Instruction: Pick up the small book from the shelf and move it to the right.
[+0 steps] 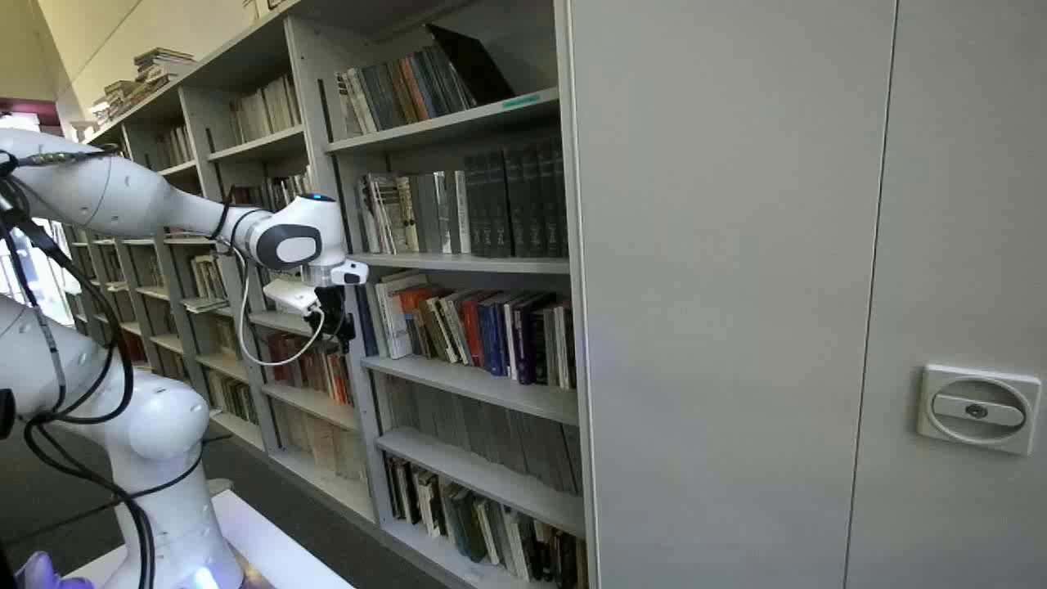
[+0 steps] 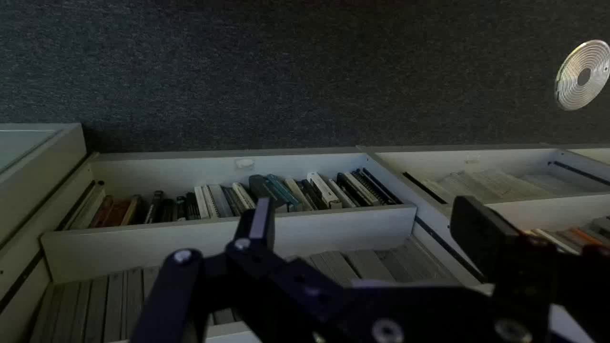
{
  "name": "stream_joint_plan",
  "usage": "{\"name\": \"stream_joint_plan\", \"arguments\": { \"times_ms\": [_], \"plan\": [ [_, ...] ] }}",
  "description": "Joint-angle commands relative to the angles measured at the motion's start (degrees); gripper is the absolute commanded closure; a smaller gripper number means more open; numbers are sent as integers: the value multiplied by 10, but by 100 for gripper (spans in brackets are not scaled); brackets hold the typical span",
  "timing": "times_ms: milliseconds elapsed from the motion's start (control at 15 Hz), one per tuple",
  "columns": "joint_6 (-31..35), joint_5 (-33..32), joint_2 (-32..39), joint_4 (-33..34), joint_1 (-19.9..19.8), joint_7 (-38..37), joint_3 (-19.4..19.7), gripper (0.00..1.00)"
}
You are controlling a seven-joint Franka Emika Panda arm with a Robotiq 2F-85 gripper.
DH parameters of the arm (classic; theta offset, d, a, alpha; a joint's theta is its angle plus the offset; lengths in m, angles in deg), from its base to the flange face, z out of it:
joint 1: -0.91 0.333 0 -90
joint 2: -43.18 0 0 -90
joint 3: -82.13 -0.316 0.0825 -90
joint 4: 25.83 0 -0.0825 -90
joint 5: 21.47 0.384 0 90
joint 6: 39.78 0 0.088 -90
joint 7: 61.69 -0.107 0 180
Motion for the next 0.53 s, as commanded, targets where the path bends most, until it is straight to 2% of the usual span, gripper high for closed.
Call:
{"name": "stream_joint_plan", "arguments": {
  "times_ms": [0,267,333,400,467],
  "plan": [
    [-3,5,0,1,-8,4,-7,0],
    [-3,5,0,1,-8,4,-7,0],
    [7,11,1,3,-1,25,1,0],
    [53,16,-2,0,0,27,-3,0],
    [75,-18,1,8,-7,25,-23,0]
  ]
}}
